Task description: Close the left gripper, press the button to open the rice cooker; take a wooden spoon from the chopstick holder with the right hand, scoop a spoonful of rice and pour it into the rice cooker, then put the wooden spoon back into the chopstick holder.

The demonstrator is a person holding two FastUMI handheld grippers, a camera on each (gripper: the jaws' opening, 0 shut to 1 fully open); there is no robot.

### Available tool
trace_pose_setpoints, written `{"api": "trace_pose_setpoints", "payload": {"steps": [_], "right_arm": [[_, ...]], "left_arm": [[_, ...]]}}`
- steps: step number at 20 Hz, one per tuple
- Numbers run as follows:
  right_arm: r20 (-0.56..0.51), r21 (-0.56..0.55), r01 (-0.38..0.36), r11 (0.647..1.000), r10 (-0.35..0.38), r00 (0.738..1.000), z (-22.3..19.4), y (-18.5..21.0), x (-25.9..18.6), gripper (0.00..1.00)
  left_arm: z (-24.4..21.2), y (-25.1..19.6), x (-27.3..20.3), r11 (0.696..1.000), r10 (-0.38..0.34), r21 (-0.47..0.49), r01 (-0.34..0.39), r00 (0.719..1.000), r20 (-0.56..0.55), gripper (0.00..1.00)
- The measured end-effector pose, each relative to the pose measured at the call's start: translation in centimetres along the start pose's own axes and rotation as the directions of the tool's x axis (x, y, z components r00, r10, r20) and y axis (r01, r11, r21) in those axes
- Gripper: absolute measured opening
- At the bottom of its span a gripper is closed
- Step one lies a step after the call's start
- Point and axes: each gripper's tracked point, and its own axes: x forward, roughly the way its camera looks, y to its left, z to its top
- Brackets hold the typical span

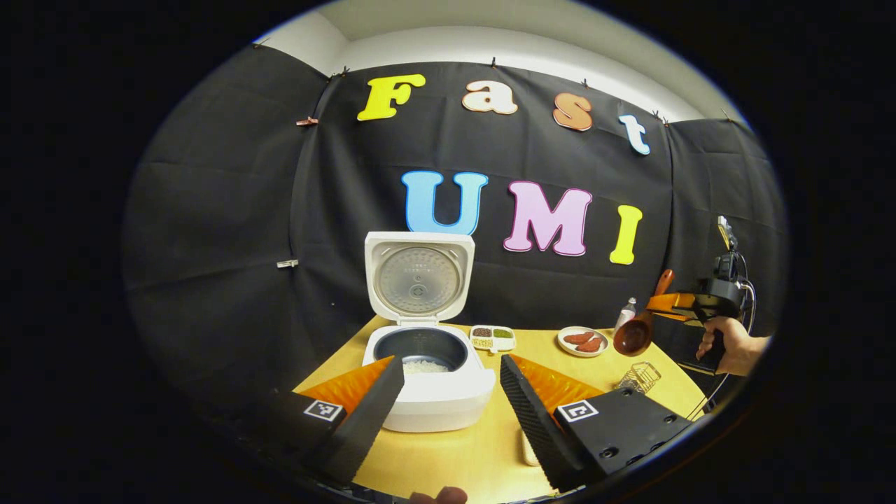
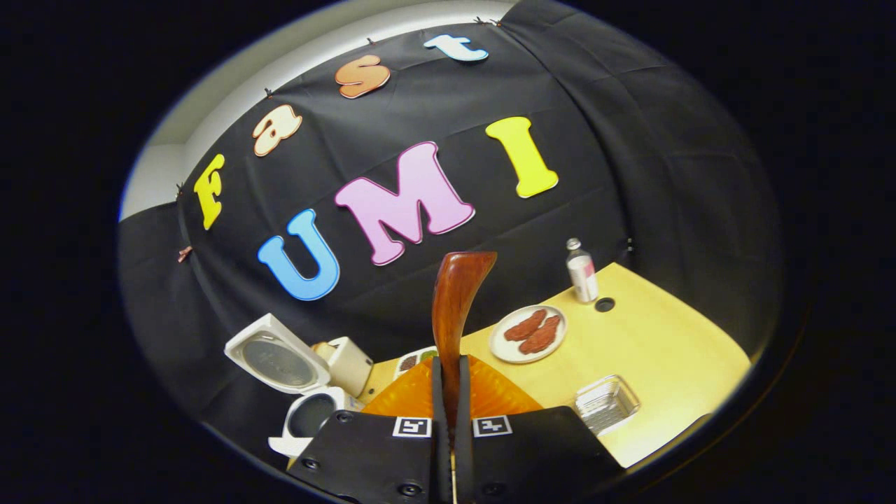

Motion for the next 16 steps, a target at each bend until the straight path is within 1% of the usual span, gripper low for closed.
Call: {"api": "trace_pose_setpoints", "payload": {"steps": [5,8,12,16], "right_arm": [[-0.004,-0.061,0.098,0.993,-0.099,0.995,0.1,-7.8,0.4,0.07],[-0.034,-0.097,0.134,0.986,-0.138,0.990,-1.4,-11.1,1.6,0.07],[-0.065,-0.105,0.157,0.982,-0.164,0.984,-3.5,-13.6,3.0,0.07],[-0.105,-0.106,0.163,0.981,-0.174,0.979,-5.7,-15.2,3.8,0.07]], "left_arm": [[0.2,-1.4,0.0,0.999,0.011,0.043,-0.010,1.000,-0.023,0.95],[0.8,-1.7,-0.4,0.997,0.037,0.070,-0.035,0.999,-0.022,0.95],[1.6,-2.5,-0.5,0.990,0.055,0.133,-0.052,0.998,-0.014,0.95],[1.7,-3.3,-0.7,0.988,0.063,0.139,-0.060,0.998,-0.019,0.93]]}}
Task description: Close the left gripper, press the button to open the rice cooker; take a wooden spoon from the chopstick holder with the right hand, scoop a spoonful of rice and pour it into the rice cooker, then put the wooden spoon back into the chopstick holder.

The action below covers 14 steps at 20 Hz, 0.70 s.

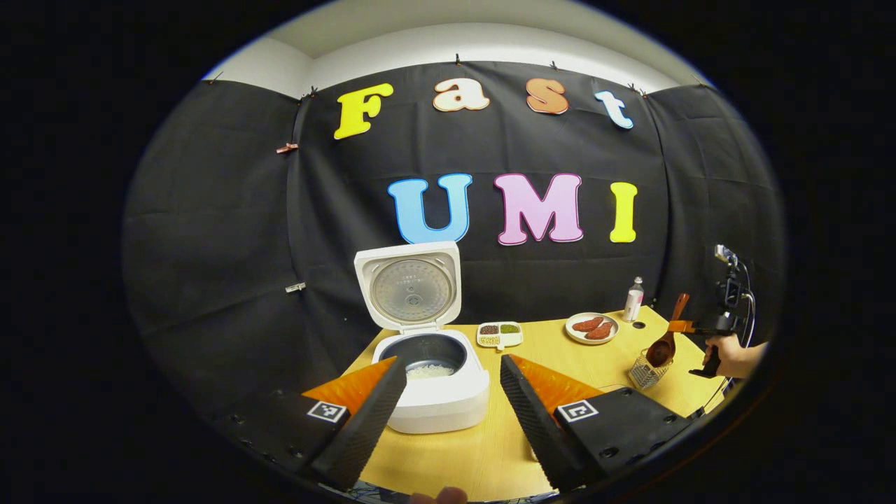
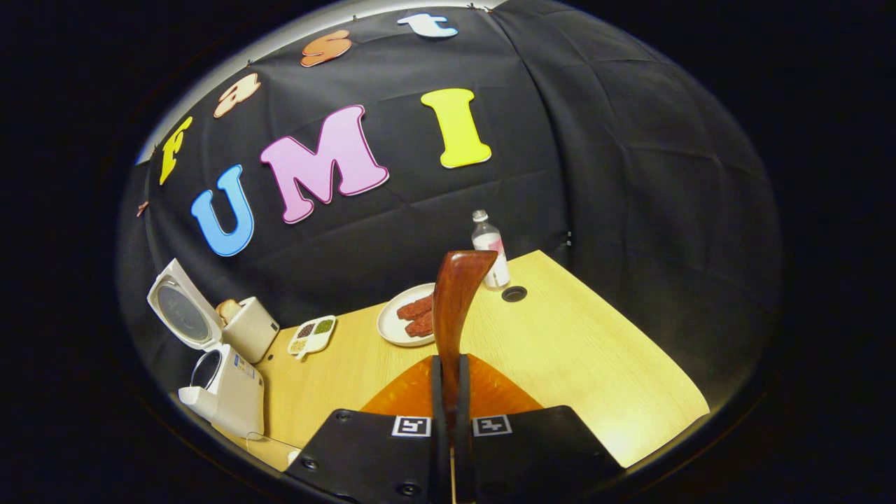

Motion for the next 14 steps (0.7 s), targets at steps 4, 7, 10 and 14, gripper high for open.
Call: {"api": "trace_pose_setpoints", "payload": {"steps": [4,7,10,14], "right_arm": [[-0.032,0.032,0.011,0.999,-0.010,0.999,-1.6,-1.0,0.7,0.08],[-0.059,0.040,0.020,0.999,-0.018,0.998,-2.5,-1.5,0.8,0.12],[-0.068,0.039,0.028,0.999,-0.026,0.997,-2.5,-2.0,0.5,0.10],[-0.073,0.066,0.058,0.996,-0.053,0.996,-1.9,-2.9,-0.1,0.34]], "left_arm": [[-0.3,-0.4,-0.2,1.000,-0.002,-0.005,0.002,1.000,-0.013,0.93],[-0.3,-0.5,-0.2,1.000,-0.004,-0.003,0.004,1.000,-0.017,0.93],[-0.2,-0.4,-0.2,1.000,-0.007,-0.006,0.007,1.000,-0.013,0.93],[-0.1,-0.2,-0.1,1.000,-0.009,-0.012,0.009,1.000,-0.003,0.93]]}}
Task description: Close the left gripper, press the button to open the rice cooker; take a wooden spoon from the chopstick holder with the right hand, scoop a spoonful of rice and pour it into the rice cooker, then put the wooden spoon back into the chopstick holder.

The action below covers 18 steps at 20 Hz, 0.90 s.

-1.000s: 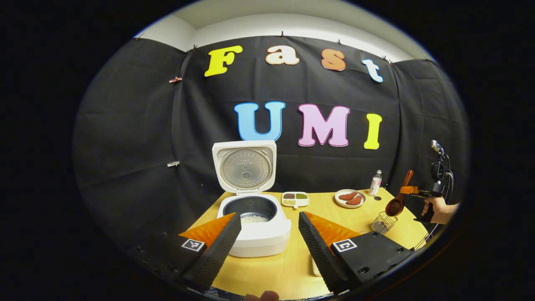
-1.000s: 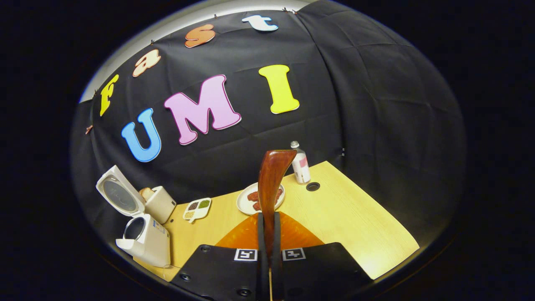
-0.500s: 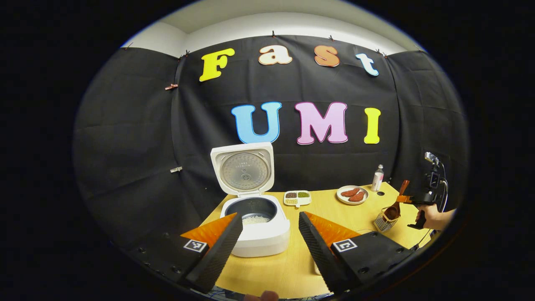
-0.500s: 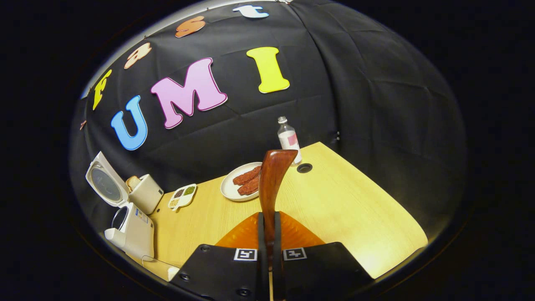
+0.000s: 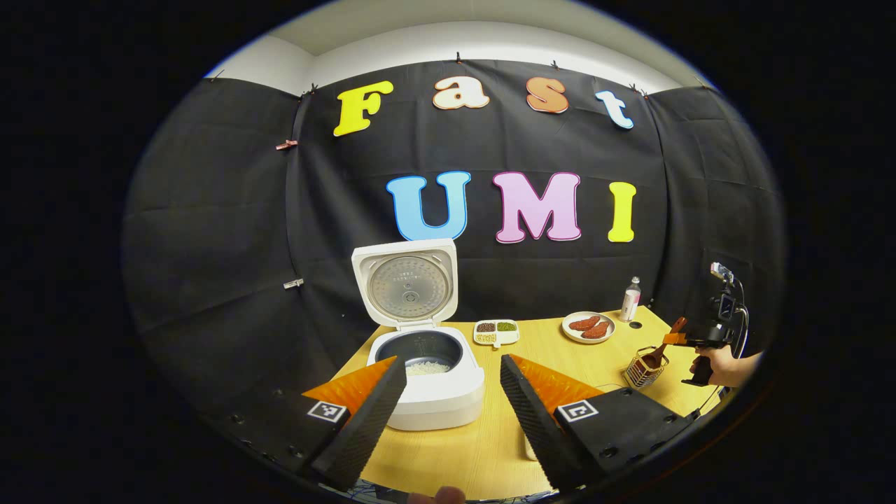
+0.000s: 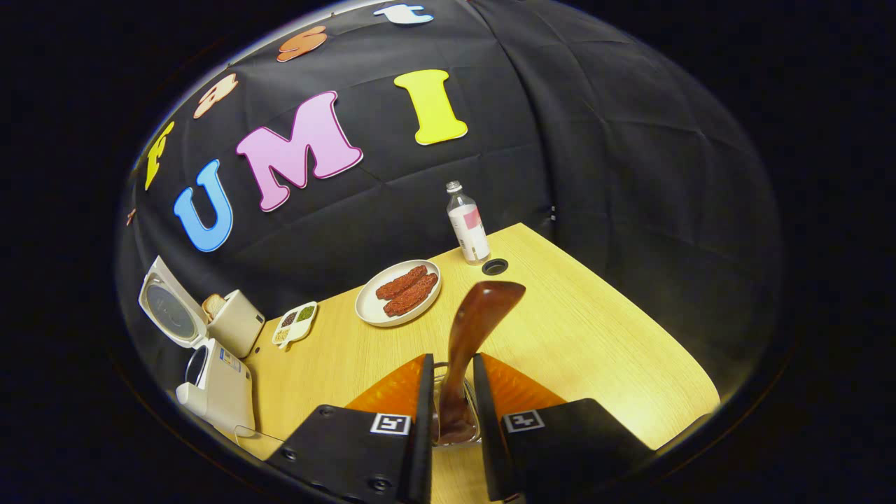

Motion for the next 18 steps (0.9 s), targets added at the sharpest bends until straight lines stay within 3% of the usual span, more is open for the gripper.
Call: {"api": "trace_pose_setpoints", "payload": {"steps": [1,2,3,5,6,10,18], "right_arm": [[0.004,0.007,0.000,1.000,0.000,1.000,0.2,0.0,-0.2,0.41],[0.007,0.007,0.001,1.000,-0.002,1.000,0.2,-0.2,-0.4,0.40],[0.007,0.003,0.010,1.000,-0.010,1.000,0.3,-0.4,-0.8,0.73],[0.004,0.000,0.022,1.000,-0.022,1.000,0.5,-0.6,-1.9,0.99],[0.003,-0.005,0.027,1.000,-0.027,1.000,0.4,-0.6,-2.5,0.95],[0.038,-0.070,0.050,0.996,-0.047,0.998,1.1,-0.3,-5.7,0.98],[0.109,-0.138,0.011,0.990,0.004,0.994,2.0,4.3,-13.0,0.99]], "left_arm": [[0.1,0.1,0.1,1.000,0.001,-0.003,-0.001,1.000,0.004,0.93],[0.1,0.3,0.1,1.000,0.001,-0.008,-0.001,1.000,0.006,0.93],[0.1,0.4,0.3,1.000,0.000,-0.014,0.000,1.000,0.008,0.93],[0.2,0.7,0.7,1.000,0.001,-0.029,-0.001,1.000,0.013,0.93],[0.2,0.8,1.1,0.999,0.000,-0.038,0.000,1.000,0.011,0.94],[1.2,1.7,2.6,0.998,0.002,-0.069,0.000,0.999,0.032,0.94],[6.7,4.7,7.8,0.997,0.013,-0.075,-0.004,0.993,0.119,0.93]]}}
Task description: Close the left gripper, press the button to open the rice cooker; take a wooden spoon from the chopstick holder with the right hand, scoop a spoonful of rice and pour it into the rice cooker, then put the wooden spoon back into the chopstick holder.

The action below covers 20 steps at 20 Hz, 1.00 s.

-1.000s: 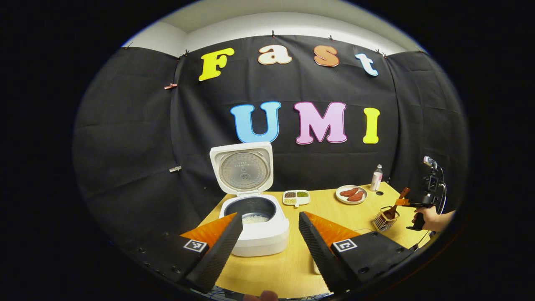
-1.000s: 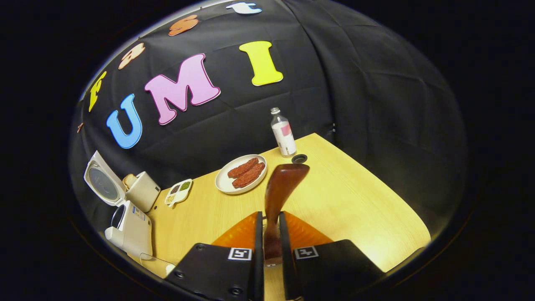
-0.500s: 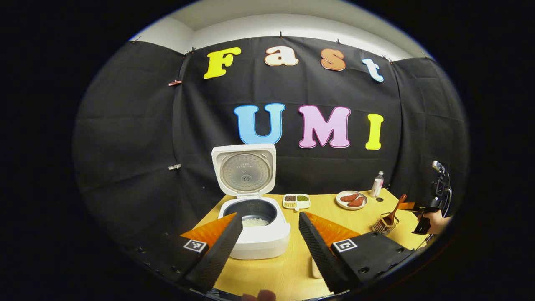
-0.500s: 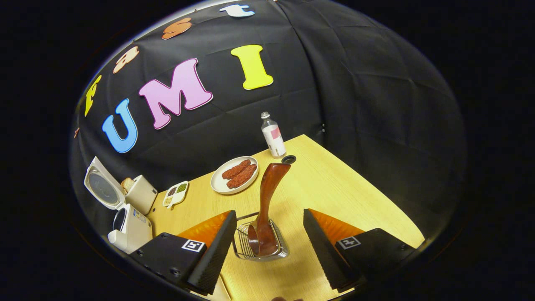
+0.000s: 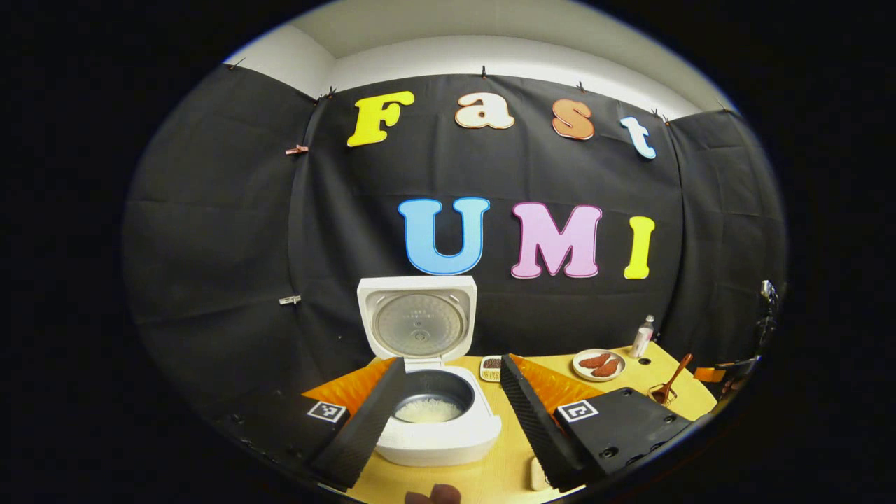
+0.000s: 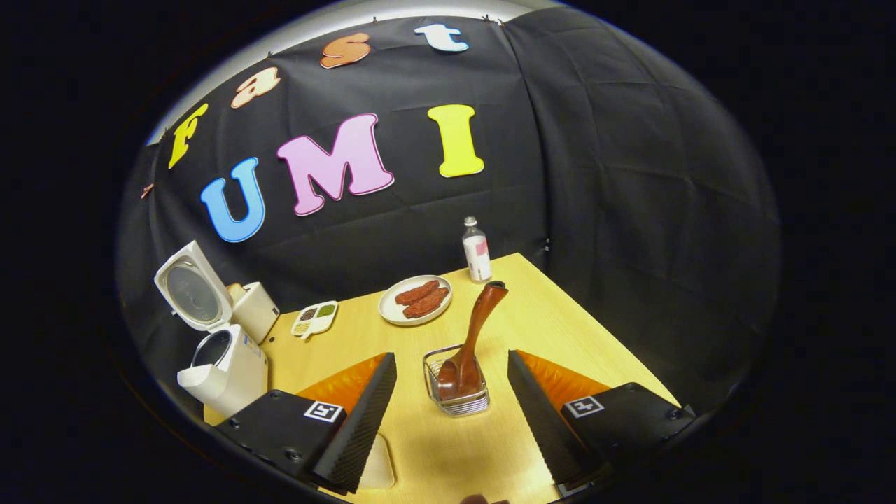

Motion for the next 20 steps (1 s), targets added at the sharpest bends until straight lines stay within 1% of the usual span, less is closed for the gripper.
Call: {"api": "trace_pose_setpoints", "payload": {"steps": [5,9,13,15,18,20], "right_arm": [[0.025,-0.046,-0.011,0.999,0.012,1.000,0.9,1.6,-3.3,0.98],[0.030,-0.087,-0.008,0.996,0.010,0.999,0.6,2.4,-5.5,0.99],[0.032,-0.133,-0.015,0.991,0.019,0.999,0.3,3.4,-7.2,0.99],[0.039,-0.152,-0.007,0.988,0.013,0.999,0.1,3.6,-8.1,0.99],[0.041,-0.157,0.009,0.987,-0.002,0.999,-0.3,3.6,-9.2,0.99],[0.044,-0.157,0.027,0.987,-0.021,0.999,-0.4,3.1,-9.7,0.99]], "left_arm": [[2.5,1.3,4.2,1.000,0.000,-0.008,0.001,0.999,0.050,0.94],[5.0,2.2,8.0,1.000,0.003,0.030,-0.006,0.995,0.098,0.94],[7.0,3.1,11.9,0.999,0.012,0.051,-0.019,0.992,0.122,0.93],[7.7,3.8,13.6,0.999,0.035,0.031,-0.039,0.992,0.124,0.94],[8.0,4.9,16.5,0.998,0.067,-0.014,-0.066,0.991,0.112,0.93],[8.0,5.8,18.6,0.996,0.092,-0.028,-0.089,0.991,0.102,0.93]]}}
